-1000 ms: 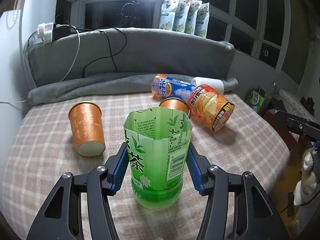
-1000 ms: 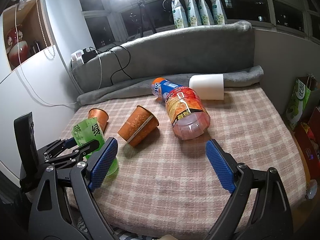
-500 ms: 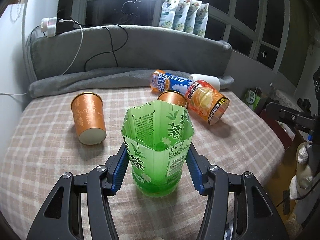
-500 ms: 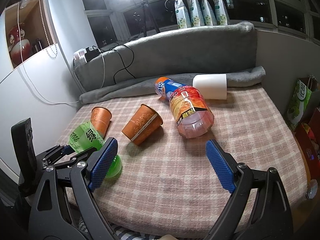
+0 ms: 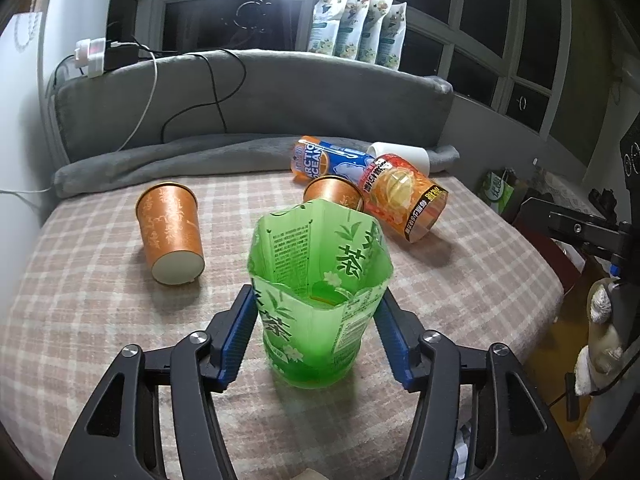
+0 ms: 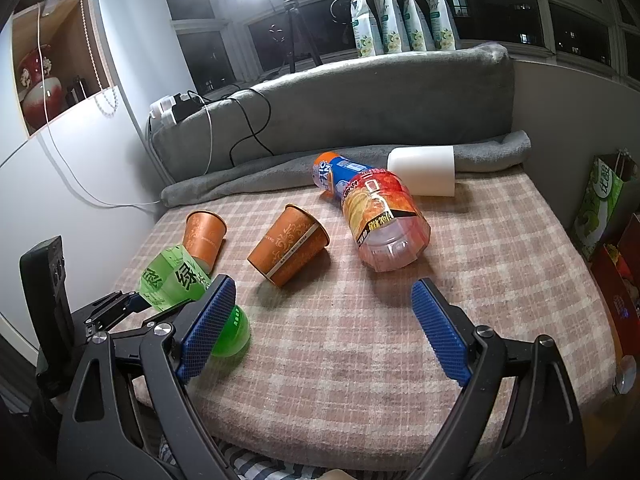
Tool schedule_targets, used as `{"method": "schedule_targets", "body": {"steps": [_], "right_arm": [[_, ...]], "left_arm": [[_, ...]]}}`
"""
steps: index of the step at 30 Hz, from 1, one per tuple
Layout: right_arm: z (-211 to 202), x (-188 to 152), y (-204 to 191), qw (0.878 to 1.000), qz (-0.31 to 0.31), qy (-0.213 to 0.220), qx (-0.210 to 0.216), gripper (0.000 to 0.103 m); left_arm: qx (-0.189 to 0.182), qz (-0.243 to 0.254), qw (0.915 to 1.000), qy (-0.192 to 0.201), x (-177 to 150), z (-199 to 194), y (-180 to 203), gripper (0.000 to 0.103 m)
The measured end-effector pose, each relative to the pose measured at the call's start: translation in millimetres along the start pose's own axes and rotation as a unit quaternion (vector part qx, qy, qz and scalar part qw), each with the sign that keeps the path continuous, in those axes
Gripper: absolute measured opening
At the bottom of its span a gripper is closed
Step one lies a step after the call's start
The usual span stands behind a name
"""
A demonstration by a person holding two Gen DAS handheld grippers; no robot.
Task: Flip cup upright
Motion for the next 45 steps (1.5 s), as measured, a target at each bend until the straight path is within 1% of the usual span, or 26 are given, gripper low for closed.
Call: {"method": "schedule_targets", "body": {"steps": [1, 4, 7, 10, 13, 16, 19, 22, 23, 24, 26, 29, 32, 35, 37, 41, 45], "right_arm": [[-0.1, -0.1, -0.1, 1.0, -0.001, 0.001, 0.0, 0.092], [-3.3, -2.8, -1.3, 1.0, -0.002, 0.003, 0.0, 0.092], [-4.4, -5.1, -1.8, 1.0, -0.003, 0.003, 0.0, 0.092], [-4.3, -6.5, -1.0, 1.0, -0.003, 0.001, 0.0, 0.092], [-5.8, -7.4, -2.9, 1.0, -0.005, 0.004, 0.002, 0.092], [-9.4, -8.3, -7.6, 1.0, -0.017, 0.015, -0.002, 0.092], [-12.8, -9.1, -12.1, 0.999, -0.028, 0.03, -0.01, 0.093], [-16.4, -9.4, -16.4, 0.998, -0.035, 0.049, -0.019, 0.1], [-17.7, -9.6, -18.4, 0.997, -0.038, 0.057, -0.024, 0.1], [-18.1, -9.3, -19.8, 0.997, -0.04, 0.06, -0.026, 0.1], [-18.8, -9.3, -22.9, 0.996, -0.046, 0.07, -0.032, 0.1], [-19.4, -8.7, -27.3, 0.995, -0.051, 0.081, -0.043, 0.102], [-22.3, -8.8, -31.5, 0.992, -0.057, 0.1, -0.058, 0.103], [-24.5, -8.1, -33.3, 0.989, -0.057, 0.118, -0.074, 0.103], [-25.9, -7.5, -33.6, 0.986, -0.054, 0.133, -0.087, 0.103], [-28.1, -6.9, -35.3, 0.981, -0.06, 0.152, -0.107, 0.103], [-31.6, -7.0, -37.7, 0.975, -0.07, 0.17, -0.123, 0.103]], "left_arm": [[0.0, 0.0, 1.0, 0.0, -0.1, -0.4, 0.1, 0.064], [-0.002, -0.002, 1.0, -0.001, -0.6, -1.1, -0.4, 0.067], [-0.008, -0.003, 1.0, -0.002, -2.0, -3.5, 0.2, 0.075], [-0.009, 0.001, 1.0, 0.0, -3.9, -8.0, 1.1, 0.078], [-0.006, 0.0, 1.0, -0.001, -8.3, -12.3, -1.0, 0.079], [-0.004, -0.002, 1.0, -0.001, -14.0, -19.2, -3.6, 0.079], [0.007, -0.005, 0.9999, 0.009, -19.3, -32.9, -7.7, 0.079], [0.043, -0.011, 0.9983, 0.038, -19.5, -54.0, -14.5, 0.079], [0.067, -0.011, 0.9961, 0.057, -18.0, -64.7, -16.6, 0.079], [0.08, -0.012, 0.9944, 0.068, -16.8, -71.2, -17.5, 0.079], [0.116, -0.02, 0.9876, 0.105, -12.4, -89.6, -19.2, 0.079], [0.155, -0.03, 0.9772, 0.142, -6.5, -107.6, -22.2, 0.079], [0.185, -0.027, 0.9681, 0.167, -1.0, -118.2, -24.4, 0.081], [0.2, -0.02, 0.964, 0.175, 3.3, -123.1, -24.5, 0.081], [0.202, -0.023, 0.9628, 0.178, 4.5, -124.6, -25.6, 0.082], [0.199, -0.033, 0.9637, 0.175, 4.4, -125.4, -25.3, 0.083], [0.202, -0.032, 0.9633, 0.174, 4.1, -126.3, -23.6, 0.083]]}}
Point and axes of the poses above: each gripper's, at about its wrist camera, not at the fingertips, and z roughly the way its jaws point, y to its right, x to its top, the point moved 2 cm from there along z, roughly the way its jaws point, and after that the axes turned 13 degrees about z, right-handed, at the moved point
